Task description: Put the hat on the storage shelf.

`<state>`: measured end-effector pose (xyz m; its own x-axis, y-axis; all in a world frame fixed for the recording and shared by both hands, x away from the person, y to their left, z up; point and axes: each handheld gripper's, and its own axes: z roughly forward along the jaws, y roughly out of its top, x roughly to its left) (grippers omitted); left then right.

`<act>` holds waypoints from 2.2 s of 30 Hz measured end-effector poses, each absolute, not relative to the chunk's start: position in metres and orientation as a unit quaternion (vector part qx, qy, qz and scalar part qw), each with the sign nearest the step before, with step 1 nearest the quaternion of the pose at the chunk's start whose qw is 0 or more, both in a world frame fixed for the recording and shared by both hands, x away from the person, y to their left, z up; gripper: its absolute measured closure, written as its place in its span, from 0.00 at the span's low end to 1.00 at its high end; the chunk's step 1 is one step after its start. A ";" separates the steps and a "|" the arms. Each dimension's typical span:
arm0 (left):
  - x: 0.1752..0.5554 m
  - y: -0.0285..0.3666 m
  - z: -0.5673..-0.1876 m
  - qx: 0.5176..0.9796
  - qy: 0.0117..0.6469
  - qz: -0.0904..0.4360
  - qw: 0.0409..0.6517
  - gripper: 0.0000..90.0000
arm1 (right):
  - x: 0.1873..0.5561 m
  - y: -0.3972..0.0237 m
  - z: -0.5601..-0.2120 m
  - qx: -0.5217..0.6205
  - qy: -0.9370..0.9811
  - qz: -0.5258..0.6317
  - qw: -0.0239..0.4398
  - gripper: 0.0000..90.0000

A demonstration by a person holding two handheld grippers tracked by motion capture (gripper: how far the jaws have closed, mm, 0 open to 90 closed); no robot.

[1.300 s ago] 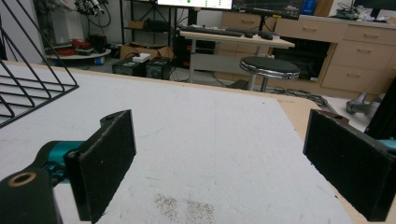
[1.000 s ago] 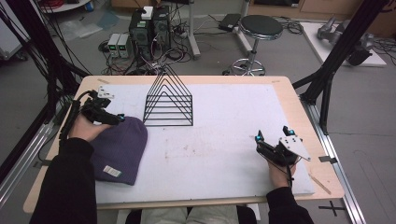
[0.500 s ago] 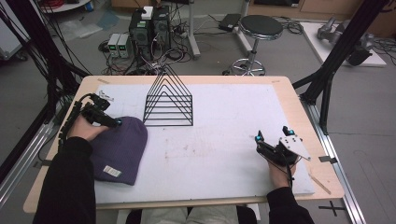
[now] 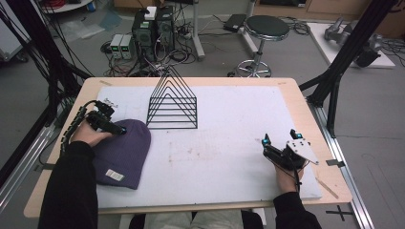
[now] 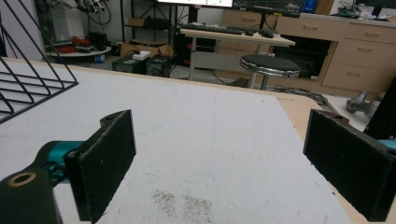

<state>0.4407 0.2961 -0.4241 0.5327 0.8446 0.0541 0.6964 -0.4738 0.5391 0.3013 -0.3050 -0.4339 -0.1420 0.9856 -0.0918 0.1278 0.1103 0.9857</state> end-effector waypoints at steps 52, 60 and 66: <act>0.410 0.290 -0.407 0.816 0.458 0.157 0.315 0.87 | 0.301 -0.304 -0.434 0.470 0.594 0.466 0.457 0.09; 0.384 0.293 -0.381 0.793 0.435 0.203 0.375 0.87 | 0.301 -0.302 -0.434 0.466 0.595 0.468 0.457 0.09; 0.362 0.289 -0.375 0.774 0.417 0.236 0.414 0.87 | 0.301 -0.301 -0.434 0.469 0.596 0.466 0.454 0.09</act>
<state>0.3619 0.2887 -0.3753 0.5402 0.8413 0.0194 0.4500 -0.3083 0.8381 0.3010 -0.3015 -0.4340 -0.1466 0.9837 -0.1044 0.1356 0.1246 0.9829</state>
